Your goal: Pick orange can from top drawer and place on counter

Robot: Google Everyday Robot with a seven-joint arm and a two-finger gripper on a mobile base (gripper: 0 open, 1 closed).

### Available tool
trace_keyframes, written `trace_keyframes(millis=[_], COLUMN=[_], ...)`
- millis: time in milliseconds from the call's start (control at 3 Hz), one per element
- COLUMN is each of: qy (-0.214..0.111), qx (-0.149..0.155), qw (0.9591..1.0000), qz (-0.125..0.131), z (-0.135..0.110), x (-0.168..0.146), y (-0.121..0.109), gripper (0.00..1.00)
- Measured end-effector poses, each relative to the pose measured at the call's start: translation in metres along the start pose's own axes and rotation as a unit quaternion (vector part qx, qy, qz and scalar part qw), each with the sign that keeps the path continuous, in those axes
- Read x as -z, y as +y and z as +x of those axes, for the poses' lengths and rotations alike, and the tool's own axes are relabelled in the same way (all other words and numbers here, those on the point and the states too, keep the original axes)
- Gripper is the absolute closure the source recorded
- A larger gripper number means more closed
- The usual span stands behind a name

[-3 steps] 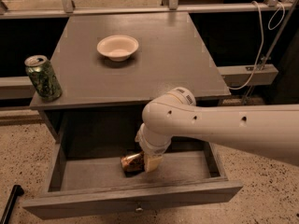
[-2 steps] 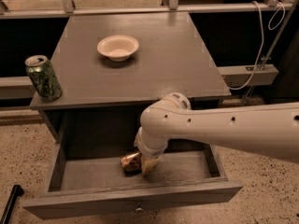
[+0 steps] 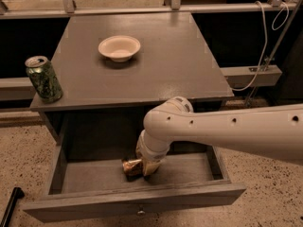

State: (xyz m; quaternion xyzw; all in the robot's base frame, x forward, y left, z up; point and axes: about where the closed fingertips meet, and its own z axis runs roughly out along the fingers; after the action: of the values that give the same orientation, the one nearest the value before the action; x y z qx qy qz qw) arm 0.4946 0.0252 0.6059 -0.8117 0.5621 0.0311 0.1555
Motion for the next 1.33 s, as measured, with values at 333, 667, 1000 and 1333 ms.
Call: trace_keyframes(millis=[333,667,1000,1333], qy=[-0.035,-0.106,-0.157,-0.169], qx=[0.001,-0.002,-0.004,0.026], qw=[0.9993,0.9917,0.9797,0.9721], qz=[0.012,0.073,0.124,0.161], z=[-0.003,-0.012,-0.006,0.014], x=[0.013,0.086,0.160,0.234], y=[-0.001,-0.014,-0.018,-0.024], gripper=[0.89,0.95,0.93,1.00])
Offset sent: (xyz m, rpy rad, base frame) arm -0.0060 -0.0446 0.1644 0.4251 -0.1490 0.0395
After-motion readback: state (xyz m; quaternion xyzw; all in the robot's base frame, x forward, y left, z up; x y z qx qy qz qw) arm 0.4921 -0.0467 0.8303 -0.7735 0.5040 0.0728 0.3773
